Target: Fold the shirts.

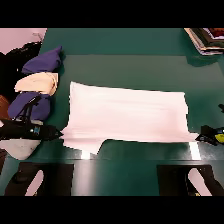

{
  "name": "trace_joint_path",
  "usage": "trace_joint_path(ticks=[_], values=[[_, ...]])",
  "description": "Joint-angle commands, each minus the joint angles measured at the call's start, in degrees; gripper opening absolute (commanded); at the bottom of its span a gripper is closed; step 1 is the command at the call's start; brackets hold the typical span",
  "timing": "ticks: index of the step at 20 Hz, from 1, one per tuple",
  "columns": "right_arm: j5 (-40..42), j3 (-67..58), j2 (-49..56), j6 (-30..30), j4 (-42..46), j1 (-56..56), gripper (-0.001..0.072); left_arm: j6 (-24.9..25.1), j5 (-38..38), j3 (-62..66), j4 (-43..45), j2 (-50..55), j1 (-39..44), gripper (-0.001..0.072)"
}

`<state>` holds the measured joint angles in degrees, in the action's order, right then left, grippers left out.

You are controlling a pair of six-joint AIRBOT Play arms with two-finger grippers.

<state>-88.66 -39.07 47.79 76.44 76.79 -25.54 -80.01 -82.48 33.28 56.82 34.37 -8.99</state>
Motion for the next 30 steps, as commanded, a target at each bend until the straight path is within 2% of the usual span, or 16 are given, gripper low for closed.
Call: trace_joint_path(ticks=[1, 5, 11, 14, 16, 19, 20, 21, 22, 23, 24, 26, 27, 28, 29, 30], values=[[-1.03, -1.88, -5.84, 1.77, 0.76, 2.16, 0.0012, -4.07, -3.58, 2.54, -0.46, -4.42, -0.04, 0.0019], [2.32, -11.08, 1.75, 4.04, 1.01, 10.27, 0.0013, -2.01, 6.03, 11.26, -0.59, 4.48, -0.04, 0.0019], [5.18, -25.35, 21.97, 4.85, 0.85, 16.74, 0.0012, 4.74, 15.89, 21.86, -6.73, 29.99, -0.04, 0.0019], [5.22, -32.06, 30.42, 6.23, 0.76, 18.08, 0.0013, 5.53, 18.05, 27.47, -9.14, 41.86, 0.24, 0.0019], [4.92, -36.39, 34.88, 6.29, 0.52, 18.18, 0.0014, 8.09, 19.26, 31.56, -9.03, 47.84, 2.16, 0.0020], [4.72, -41.72, 40.63, 6.27, -3.43, 18.18, 0.0019, 9.35, 22.18, 36.44, -8.85, 53.22, 4.44, 0.0021], [5.07, -43.41, 42.32, 6.21, -5.25, 17.97, 0.0120, 8.96, 23.15, 37.51, -8.83, 53.75, 4.44, 0.0022], [5.31, -44.94, 43.67, 6.08, -7.28, 17.46, 0.0278, 8.15, 23.85, 38.40, -8.61, 53.72, 4.17, 0.0125], [5.57, -46.49, 44.98, 5.44, -9.51, 16.76, 0.0349, 7.56, 23.89, 39.63, -8.33, 53.72, 3.93, 0.0426], [5.51, -47.63, 45.94, 4.44, -11.02, 16.31, 0.0371, 6.62, 23.39, 40.85, -7.87, 53.70, 3.56, 0.0508], [5.05, -48.17, 46.40, 3.82, -11.30, 15.37, 0.0384, 6.49, 22.45, 42.05, -7.69, 53.70, 3.30, 0.0508], [2.97, -47.74, 46.40, 1.14, -11.30, 13.46, 0.0384, 6.54, 19.65, 44.61, -7.39, 53.70, 3.26, 0.0483], [1.66, -46.77, 46.27, -0.20, -11.26, 12.24, 0.0384, 6.54, 17.79, 45.77, -7.43, 53.66, 3.26, 0.0365], [1.05, -45.20, 45.97, -1.18, -11.28, 10.69, 0.0384, 6.78, 16.26, 46.58, -7.56, 53.64, 3.26, 0.0166], [1.11, -43.15, 45.62, -2.01, -11.30, 9.09, 0.0385, 7.45, 14.91, 47.04, -8.35, 53.64, 3.26, 0.0025], [1.49, -40.72, 45.33, -2.89, -11.32, 7.30, 0.0405, 7.45, 13.97, 47.04, -9.42, 53.55, 3.28, 0.0021]])
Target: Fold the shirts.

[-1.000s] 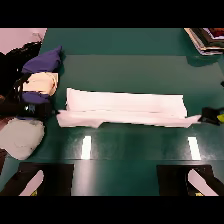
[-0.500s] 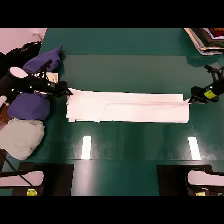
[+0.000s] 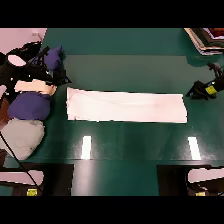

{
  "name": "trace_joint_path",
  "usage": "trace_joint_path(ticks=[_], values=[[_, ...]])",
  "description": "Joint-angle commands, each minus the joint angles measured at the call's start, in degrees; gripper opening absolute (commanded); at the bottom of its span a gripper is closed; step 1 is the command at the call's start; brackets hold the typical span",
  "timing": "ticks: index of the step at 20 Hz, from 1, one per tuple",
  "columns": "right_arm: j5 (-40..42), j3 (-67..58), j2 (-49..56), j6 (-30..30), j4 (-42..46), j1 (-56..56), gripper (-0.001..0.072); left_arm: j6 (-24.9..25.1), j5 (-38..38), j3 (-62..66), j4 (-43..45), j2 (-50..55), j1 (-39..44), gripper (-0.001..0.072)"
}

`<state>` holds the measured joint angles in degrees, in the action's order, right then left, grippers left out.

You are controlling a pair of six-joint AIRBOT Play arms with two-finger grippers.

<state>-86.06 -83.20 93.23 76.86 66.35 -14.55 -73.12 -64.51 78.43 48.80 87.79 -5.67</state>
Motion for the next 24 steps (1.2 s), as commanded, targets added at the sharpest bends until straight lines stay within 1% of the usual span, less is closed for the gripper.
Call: trace_joint_path(ticks=[1, 2, 4, 5, 6, 7, 10, 12, 13, 14, 15, 17, 20, 23, 24], values=[[-0.72, 5.66, -0.11, -3.72, -1.07, -5.44, 0.0545, 0.57, -4.61, 1.88, -1.66, 0.13, 0.39, 0.0021], [0.15, 8.28, -0.04, -3.98, -2.16, -7.28, 0.0625, 0.57, -5.09, 1.88, -1.64, 0.13, 1.25, 0.0020], [3.67, 12.98, -0.04, -5.66, -5.92, -10.08, 0.0620, 0.55, -4.90, 1.88, -1.60, 0.13, 4.09, 0.0020], [5.60, 15.19, -0.04, -7.19, -8.17, -10.69, 0.0587, 0.50, -3.69, 1.88, -1.57, 0.13, 6.08, 0.0020], [6.88, 16.98, -0.04, -8.72, -10.10, -10.69, 0.0536, 0.48, -2.38, 1.88, -1.60, 0.13, 8.11, 0.0020], [8.09, 18.49, 0.02, -10.45, -11.56, -10.40, 0.0526, 0.48, -0.61, 1.88, -1.60, 0.15, 10.49, 0.0020], [10.40, 20.85, 0.04, -11.43, -14.25, -7.56, 0.0513, -0.50, 3.13, 1.88, -1.60, 0.48, 16.44, 0.0020], [10.73, 21.18, 0.09, -11.63, -14.01, -5.16, 0.0424, -0.76, 5.84, 1.88, -1.31, 1.09, 19.96, 0.0020], [10.78, 21.14, 0.07, -12.37, -14.23, -4.13, 0.0422, -1.97, 7.30, 1.88, -1.22, 1.73, 21.73, 0.0019], [10.62, 21.14, 0.07, -12.92, -14.32, -3.39, 0.0337, -2.10, 8.41, 1.88, -1.29, 2.54, 23.34, 0.0020], [10.36, 21.14, 0.07, -13.22, -14.29, -2.73, 0.0170, -2.12, 9.22, 1.90, -1.29, 3.56, 25.07, 0.0019], [9.09, 21.07, -0.24, -13.57, -14.36, -2.01, 0.0013, -2.19, 9.99, 2.84, -1.27, 6.36, 28.13, 0.0019], [5.31, 18.60, -3.23, -13.18, -14.38, -1.44, 0.0013, -4.26, 9.92, 7.41, -1.27, 11.52, 31.43, 0.0020], [1.84, 12.22, -9.09, -6.67, -14.29, 1.22, 0.0012, -4.96, 9.66, 13.88, -1.27, 17.03, 34.58, 0.0020], [0.94, 9.66, -10.86, -5.35, -14.32, 2.58, 0.0013, -5.35, 9.44, 15.96, -1.27, 18.75, 35.47, 0.0019]])
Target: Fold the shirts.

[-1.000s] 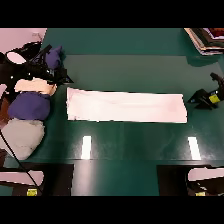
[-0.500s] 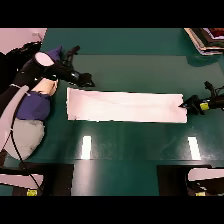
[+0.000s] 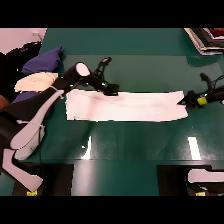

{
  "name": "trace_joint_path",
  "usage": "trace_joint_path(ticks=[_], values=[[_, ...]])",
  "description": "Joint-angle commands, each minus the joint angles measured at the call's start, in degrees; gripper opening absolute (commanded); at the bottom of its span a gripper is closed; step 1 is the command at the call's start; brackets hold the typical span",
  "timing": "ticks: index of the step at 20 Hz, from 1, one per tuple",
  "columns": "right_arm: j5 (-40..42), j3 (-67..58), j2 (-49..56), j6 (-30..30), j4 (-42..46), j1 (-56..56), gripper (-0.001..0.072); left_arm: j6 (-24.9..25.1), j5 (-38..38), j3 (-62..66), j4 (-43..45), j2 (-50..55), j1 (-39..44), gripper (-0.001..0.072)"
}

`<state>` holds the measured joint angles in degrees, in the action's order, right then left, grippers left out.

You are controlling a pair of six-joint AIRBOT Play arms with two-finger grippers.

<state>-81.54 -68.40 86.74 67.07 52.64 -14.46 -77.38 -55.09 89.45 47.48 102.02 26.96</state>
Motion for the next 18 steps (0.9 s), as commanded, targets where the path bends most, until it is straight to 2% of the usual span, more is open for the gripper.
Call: trace_joint_path(ticks=[1, 7, 12, 18], values=[[-4.37, -8.00, -5.97, 6.49, -0.61, 4.33, 0.0012, -2.32, -0.09, 6.80, 0.04, 6.23, 3.72, 0.0020], [-5.79, -22.69, -8.72, 12.98, -0.61, 15.23, 0.0012, -3.37, -2.54, 10.14, 0.33, 10.73, 6.88, 0.0019], [-5.46, -30.12, -8.72, 14.34, -0.57, 20.59, 0.0013, -3.39, -4.13, 10.14, 2.08, 10.71, 6.93, 0.0020], [-2.54, -31.26, -8.72, 14.56, -0.66, 25.79, 0.0012, -3.39, -5.01, 10.14, 4.96, 10.64, 6.86, 0.0020]])
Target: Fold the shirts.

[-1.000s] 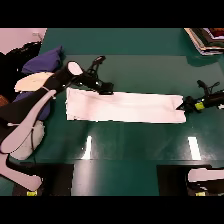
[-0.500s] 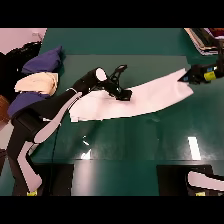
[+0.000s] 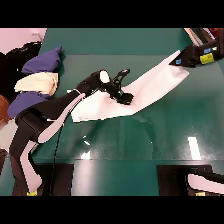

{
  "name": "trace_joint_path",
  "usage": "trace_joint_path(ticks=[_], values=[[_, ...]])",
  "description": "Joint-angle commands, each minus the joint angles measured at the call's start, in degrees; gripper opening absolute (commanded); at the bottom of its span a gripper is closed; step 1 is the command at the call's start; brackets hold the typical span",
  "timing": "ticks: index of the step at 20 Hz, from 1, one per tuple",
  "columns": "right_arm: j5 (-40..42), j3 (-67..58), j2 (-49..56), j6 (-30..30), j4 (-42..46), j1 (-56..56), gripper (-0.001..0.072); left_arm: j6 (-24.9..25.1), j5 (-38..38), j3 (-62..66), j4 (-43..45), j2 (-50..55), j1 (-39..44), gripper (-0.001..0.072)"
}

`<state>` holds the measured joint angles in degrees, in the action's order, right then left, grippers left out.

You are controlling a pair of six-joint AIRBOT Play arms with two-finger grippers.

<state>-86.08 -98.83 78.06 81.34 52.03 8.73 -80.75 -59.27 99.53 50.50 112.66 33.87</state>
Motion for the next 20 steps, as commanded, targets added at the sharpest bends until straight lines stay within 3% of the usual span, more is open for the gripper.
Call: trace_joint_path(ticks=[1, 9, 14, 15, 17, 18, 20], values=[[3.13, -0.83, -0.04, 0.26, -0.04, 3.80, 0.0013, -0.07, -1.62, 0.13, 2.71, -0.04, -0.33, 0.0020], [14.69, -0.83, 1.22, -0.07, -1.42, 16.98, 0.0012, -0.28, -8.98, 4.52, 5.68, -7.91, -13.55, 0.0020], [27.85, -0.87, 11.19, -12.22, -16.24, 31.61, 0.0015, -0.22, -11.89, 4.81, 11.19, -19.96, -27.21, 0.0020], [30.42, -0.96, 13.84, -14.91, -17.88, 34.73, 0.0039, -0.17, -12.92, 4.81, 12.04, -22.32, -29.77, 0.0020], [32.33, -4.20, 20.00, -19.67, -18.47, 40.11, 0.0318, 0.20, -14.43, 4.81, 12.59, -26.05, -33.94, 0.0020], [32.28, -7.13, 22.99, -20.57, -18.34, 42.01, 0.0393, 0.22, -14.88, 4.81, 12.59, -27.67, -35.82, 0.0020], [29.59, -12.90, 27.06, -20.55, -17.33, 43.28, 0.0394, 0.22, -15.41, 4.81, 12.57, -30.03, -38.60, 0.0020]])
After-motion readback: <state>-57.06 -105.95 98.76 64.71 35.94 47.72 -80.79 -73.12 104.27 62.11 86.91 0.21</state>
